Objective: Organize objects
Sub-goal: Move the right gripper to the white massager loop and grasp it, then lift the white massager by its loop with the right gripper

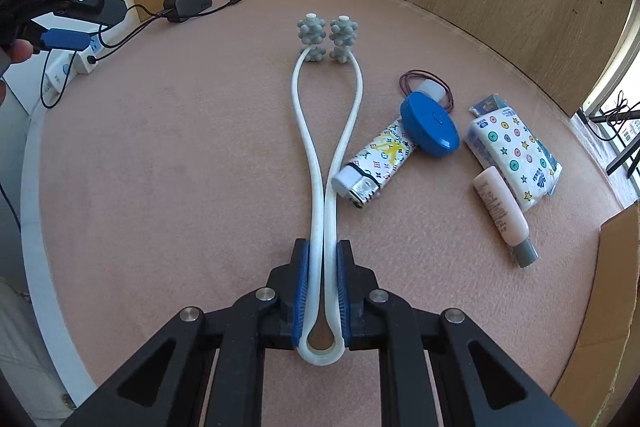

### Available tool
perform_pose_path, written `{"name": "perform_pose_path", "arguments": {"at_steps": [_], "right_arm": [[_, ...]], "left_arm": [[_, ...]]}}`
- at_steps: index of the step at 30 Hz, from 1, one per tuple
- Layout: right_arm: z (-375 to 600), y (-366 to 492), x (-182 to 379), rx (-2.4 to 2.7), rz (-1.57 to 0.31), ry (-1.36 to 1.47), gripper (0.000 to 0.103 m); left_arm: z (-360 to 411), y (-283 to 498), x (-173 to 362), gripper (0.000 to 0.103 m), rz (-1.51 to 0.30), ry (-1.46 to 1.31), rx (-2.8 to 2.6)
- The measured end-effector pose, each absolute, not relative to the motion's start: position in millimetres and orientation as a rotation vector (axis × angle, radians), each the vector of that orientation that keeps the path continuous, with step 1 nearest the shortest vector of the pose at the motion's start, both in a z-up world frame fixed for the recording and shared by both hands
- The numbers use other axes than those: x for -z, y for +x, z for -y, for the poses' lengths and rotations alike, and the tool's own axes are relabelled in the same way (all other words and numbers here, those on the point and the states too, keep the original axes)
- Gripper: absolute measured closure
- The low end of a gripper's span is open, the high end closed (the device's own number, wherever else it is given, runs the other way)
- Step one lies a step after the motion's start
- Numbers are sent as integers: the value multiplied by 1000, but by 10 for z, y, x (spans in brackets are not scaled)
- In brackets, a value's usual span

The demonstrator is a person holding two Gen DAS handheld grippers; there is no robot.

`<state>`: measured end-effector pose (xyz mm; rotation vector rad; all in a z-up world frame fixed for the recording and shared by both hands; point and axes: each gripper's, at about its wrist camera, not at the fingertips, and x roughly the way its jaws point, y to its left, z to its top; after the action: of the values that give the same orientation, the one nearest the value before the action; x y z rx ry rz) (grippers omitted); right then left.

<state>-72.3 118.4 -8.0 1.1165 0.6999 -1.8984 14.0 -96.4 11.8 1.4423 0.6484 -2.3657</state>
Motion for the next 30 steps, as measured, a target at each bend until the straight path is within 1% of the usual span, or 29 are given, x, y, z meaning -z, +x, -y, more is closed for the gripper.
{"name": "perform_pose_path", "arguments": {"at_steps": [2, 7, 15, 18, 22, 23, 25, 27, 28, 29, 30], "right_arm": [[-1177, -625, 82, 1897, -688, 1114, 91], [-1168, -411, 83, 1925, -647, 1122, 91], [-1115, -54, 99, 1958, -633, 1115, 91], [-1105, 30, 95, 1968, -627, 1121, 91], [-1127, 103, 92, 1977, -616, 1124, 91], [-1135, 118, 92, 1977, -611, 1123, 91], [-1161, 141, 91, 1973, -597, 1125, 91], [-1174, 184, 95, 1965, -592, 1122, 91], [-1176, 204, 94, 1965, -595, 1119, 91], [-1180, 222, 88, 1966, -594, 1118, 91], [-1184, 224, 87, 1968, -588, 1118, 91]], "left_arm": [[928, 86, -56, 0, -642, 1451, 2367], [805, -95, 95, 0, -558, 1476, 2368], [595, -340, 324, 0, -482, 1520, 2372], [504, -419, 371, 1, -422, 1506, 2378], [484, -512, 438, 19, -404, 1511, 2357], [476, -533, 451, 20, -404, 1513, 2361], [445, -570, 476, 39, -407, 1528, 2371], [407, -593, 500, 46, -403, 1535, 2380], [386, -601, 510, 53, -395, 1535, 2385], [362, -609, 514, 56, -379, 1530, 2391], [339, -611, 513, 62, -373, 1526, 2402]]}}
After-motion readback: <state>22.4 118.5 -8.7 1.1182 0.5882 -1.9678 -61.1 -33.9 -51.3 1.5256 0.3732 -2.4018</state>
